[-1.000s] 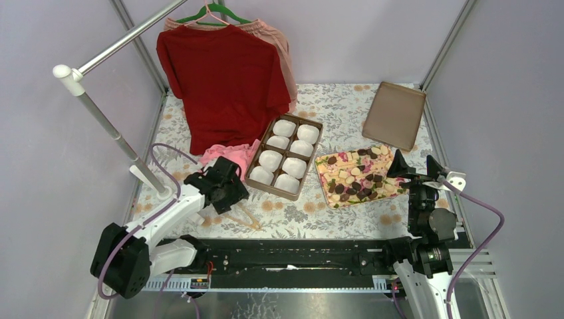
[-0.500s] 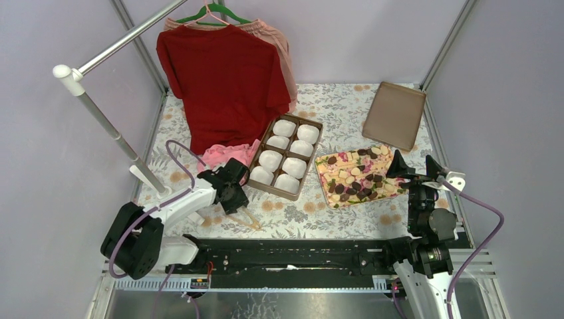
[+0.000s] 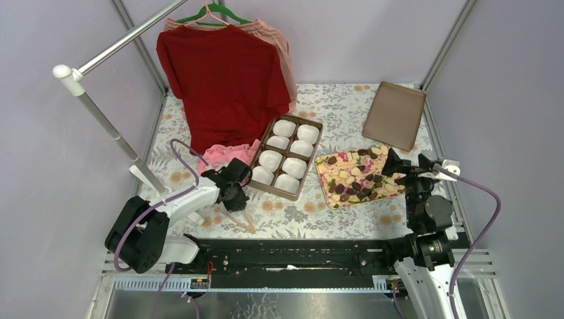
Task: Pack the chocolate
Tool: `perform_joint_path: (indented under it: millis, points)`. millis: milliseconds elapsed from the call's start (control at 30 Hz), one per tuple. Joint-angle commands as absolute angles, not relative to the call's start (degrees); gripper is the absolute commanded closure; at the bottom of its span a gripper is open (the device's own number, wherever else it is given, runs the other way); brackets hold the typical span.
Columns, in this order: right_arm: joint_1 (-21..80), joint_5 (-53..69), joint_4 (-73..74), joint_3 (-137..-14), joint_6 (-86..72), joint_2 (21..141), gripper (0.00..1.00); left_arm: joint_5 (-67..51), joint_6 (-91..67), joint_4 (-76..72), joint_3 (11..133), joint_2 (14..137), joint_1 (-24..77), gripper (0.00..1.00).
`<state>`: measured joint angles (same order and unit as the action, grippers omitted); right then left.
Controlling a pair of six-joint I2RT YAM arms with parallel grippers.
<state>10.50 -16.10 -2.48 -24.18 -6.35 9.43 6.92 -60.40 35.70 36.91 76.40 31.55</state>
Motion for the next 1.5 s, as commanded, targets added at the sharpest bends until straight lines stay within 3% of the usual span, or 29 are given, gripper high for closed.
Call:
perform_joint_path:
  millis: [0, 567, 700, 867, 1467]
  points:
    - [10.94, -15.03, 1.61, -29.80, -12.19, 14.81, 0.00, 9.07, -59.13, 34.77, 36.37, 74.91, 32.06, 1.00]
    - [10.98, -5.45, 14.08, -37.69, -23.56, 43.81, 0.00, 12.64, -46.40, 45.33, 44.75, 68.62, 31.99, 1.00]
    - [10.91, -6.64, 16.32, -38.47, -23.66, 48.34, 0.00, 11.90, -43.10, 45.49, 47.49, 68.59, 31.99, 1.00]
    - [10.57, -17.03, 16.83, -38.27, -23.74, 51.84, 0.00, 10.83, -38.02, 45.44, 51.95, 70.38, 31.99, 1.00]
    - [-10.81, -14.45, 3.45, -39.98, -28.43, 72.48, 0.00, 3.20, -22.58, 45.53, 63.20, 76.51, 32.07, 1.00]
